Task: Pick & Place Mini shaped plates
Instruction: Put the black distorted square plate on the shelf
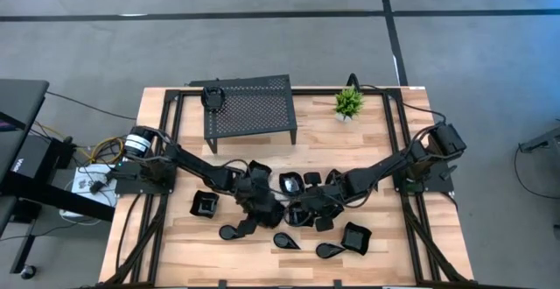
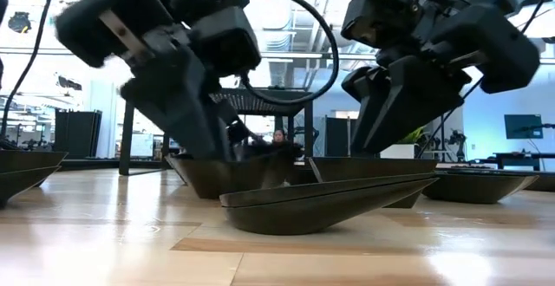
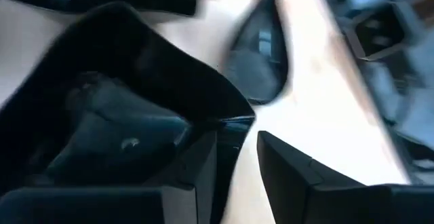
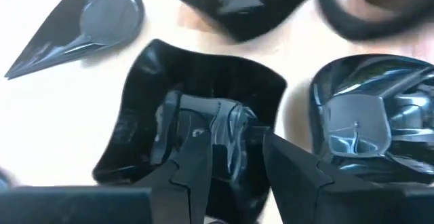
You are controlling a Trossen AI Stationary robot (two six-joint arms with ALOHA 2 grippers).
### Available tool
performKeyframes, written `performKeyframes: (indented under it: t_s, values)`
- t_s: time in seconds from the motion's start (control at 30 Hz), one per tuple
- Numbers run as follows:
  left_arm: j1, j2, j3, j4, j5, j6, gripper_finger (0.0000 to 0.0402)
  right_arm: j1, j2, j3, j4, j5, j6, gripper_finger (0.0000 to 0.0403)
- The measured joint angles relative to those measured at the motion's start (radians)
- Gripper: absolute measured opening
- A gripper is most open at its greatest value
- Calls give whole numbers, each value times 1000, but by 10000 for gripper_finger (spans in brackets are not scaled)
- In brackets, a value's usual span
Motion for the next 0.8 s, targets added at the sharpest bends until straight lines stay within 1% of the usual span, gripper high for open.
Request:
performKeyframes:
  t_s: [0.1,0.2,0.27,0.3,0.37,0.47,0.5,0.53,0.57,0.6,0.7,0.73,0.8]
  values:
    - [-16,-10,0,-6,46,-7,109,5,0,0,0,-1,0,127]
    - [-28,-47,0,-7,47,-2,109,4,0,0,0,0,0,127]
    - [-32,-85,0,-7,19,-1,109,1,0,0,0,1,0,127]
    - [-32,-110,0,-7,-12,1,109,1,0,0,0,1,0,127]
    - [-31,-161,0,-4,-112,35,109,0,0,0,0,1,0,127]
    - [-29,-226,1,-4,-317,184,109,-1,0,0,0,1,0,127]
    - [-23,-238,1,-3,-368,236,109,-3,0,2,-2,1,0,127]
    - [-15,-244,1,-5,-387,269,109,-4,0,5,-4,1,0,127]
    - [-5,-247,1,-8,-386,278,109,-4,0,11,-4,2,0,127]
    - [5,-247,1,-17,-358,273,109,-4,0,18,-4,3,0,127]
    - [14,-232,1,-32,-233,178,109,-4,0,39,-7,3,0,127]
    - [7,-223,0,-39,-214,135,108,-4,0,44,-7,3,0,127]
    - [-12,-203,-12,-41,-219,90,106,-4,0,48,-7,3,-1,127]
